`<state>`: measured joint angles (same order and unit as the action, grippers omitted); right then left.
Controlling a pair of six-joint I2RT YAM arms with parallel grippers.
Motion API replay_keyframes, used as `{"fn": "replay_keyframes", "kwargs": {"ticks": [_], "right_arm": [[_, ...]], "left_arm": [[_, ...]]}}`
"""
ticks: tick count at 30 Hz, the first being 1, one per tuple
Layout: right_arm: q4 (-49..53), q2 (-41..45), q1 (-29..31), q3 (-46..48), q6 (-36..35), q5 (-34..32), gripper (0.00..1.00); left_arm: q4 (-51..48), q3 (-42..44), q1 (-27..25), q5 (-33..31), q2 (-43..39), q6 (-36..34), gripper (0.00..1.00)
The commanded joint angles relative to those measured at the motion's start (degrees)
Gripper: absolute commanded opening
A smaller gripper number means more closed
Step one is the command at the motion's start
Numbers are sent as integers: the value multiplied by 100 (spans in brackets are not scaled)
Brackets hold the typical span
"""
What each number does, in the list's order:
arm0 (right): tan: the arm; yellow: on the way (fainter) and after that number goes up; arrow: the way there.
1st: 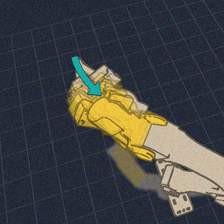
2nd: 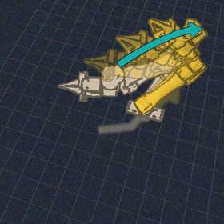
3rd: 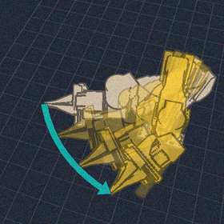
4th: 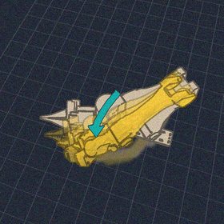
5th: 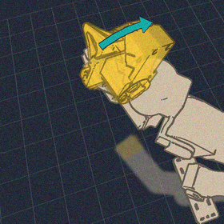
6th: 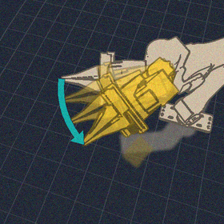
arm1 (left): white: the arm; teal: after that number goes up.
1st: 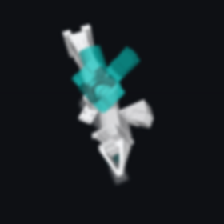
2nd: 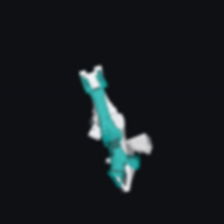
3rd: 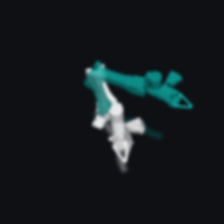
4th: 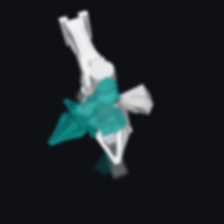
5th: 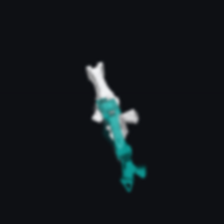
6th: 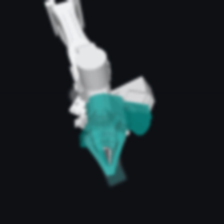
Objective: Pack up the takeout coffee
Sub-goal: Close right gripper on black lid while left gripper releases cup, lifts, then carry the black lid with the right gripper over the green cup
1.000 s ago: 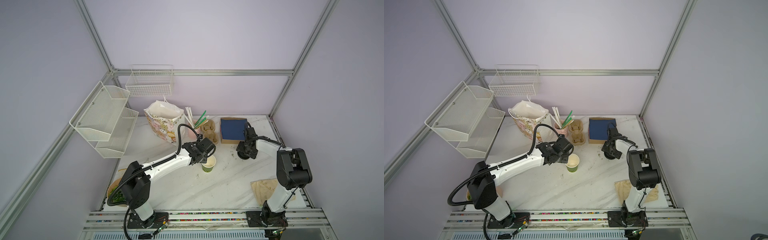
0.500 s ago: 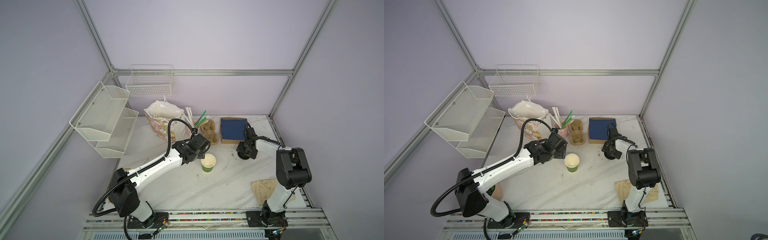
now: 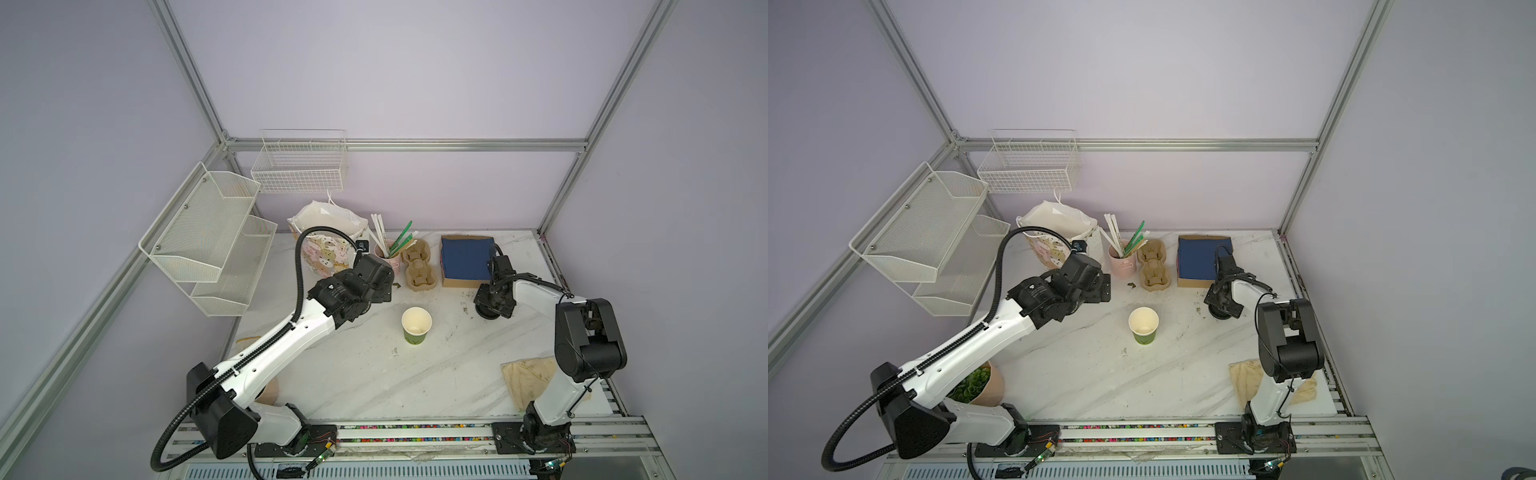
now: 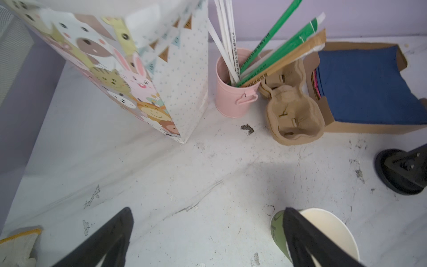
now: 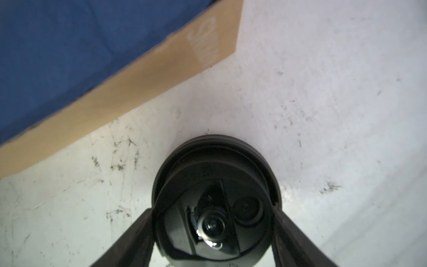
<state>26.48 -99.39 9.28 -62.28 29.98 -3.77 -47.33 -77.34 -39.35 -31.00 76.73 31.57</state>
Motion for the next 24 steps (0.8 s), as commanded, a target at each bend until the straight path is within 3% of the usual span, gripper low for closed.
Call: {"fn": "replay_keyframes", "kwargs": {"ticks": [1, 10, 17, 24], "right_arm": [[162, 482, 125, 165, -42, 43, 73], [664, 1418, 1340, 34, 51, -363, 73], [1055, 2295, 2302, -301, 325, -430, 72], [1095, 2329, 3348, -509, 612, -306, 71]], "left_arm": [[175, 334, 292, -61, -431, -329, 100], [758, 1096, 601, 14, -957, -713, 100], [909, 1237, 936, 532, -985, -546, 100], [969, 1282, 1202, 1059, -1026, -407, 100]]}}
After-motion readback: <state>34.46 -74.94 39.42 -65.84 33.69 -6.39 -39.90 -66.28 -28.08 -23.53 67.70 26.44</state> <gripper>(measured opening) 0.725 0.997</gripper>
